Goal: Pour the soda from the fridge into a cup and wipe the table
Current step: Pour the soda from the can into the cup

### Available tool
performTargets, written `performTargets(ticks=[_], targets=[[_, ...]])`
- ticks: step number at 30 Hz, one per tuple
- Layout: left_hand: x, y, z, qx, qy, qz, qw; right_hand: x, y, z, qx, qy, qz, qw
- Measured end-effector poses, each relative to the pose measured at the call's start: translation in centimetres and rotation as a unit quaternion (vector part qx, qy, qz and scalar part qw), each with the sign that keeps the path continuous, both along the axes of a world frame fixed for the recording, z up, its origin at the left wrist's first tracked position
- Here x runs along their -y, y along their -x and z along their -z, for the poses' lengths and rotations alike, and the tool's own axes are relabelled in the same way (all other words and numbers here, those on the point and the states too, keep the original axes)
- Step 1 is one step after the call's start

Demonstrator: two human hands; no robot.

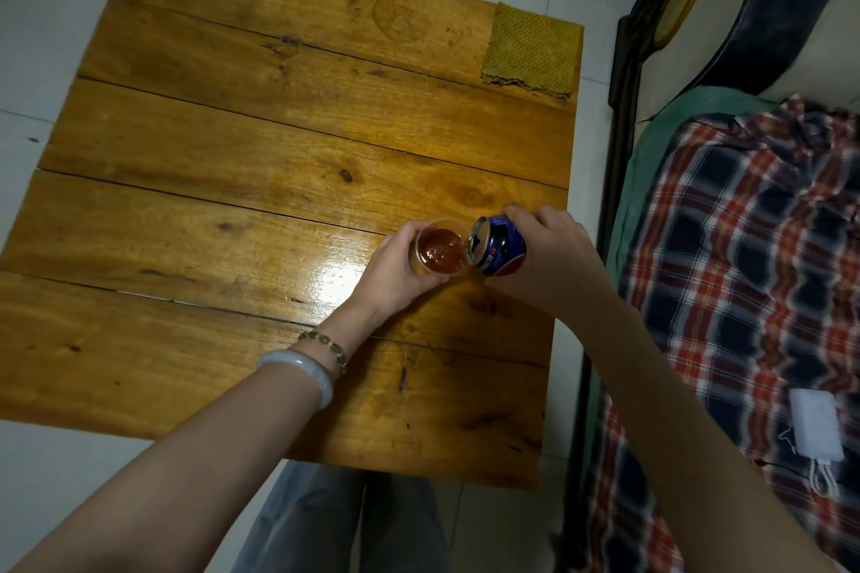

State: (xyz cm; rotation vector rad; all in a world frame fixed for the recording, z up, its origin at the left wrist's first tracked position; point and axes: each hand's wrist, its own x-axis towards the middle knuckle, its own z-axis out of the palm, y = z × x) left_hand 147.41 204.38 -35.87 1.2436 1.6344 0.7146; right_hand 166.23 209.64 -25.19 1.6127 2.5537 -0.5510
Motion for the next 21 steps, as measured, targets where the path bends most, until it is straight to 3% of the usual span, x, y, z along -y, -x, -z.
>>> performTargets(ticks=[21], targets=[[0.07, -0.02, -0.14, 0.001, -0.005, 0.003, 1.000, 0.01, 0.17, -0.30, 0.009, 0.004, 0.004, 1.000]])
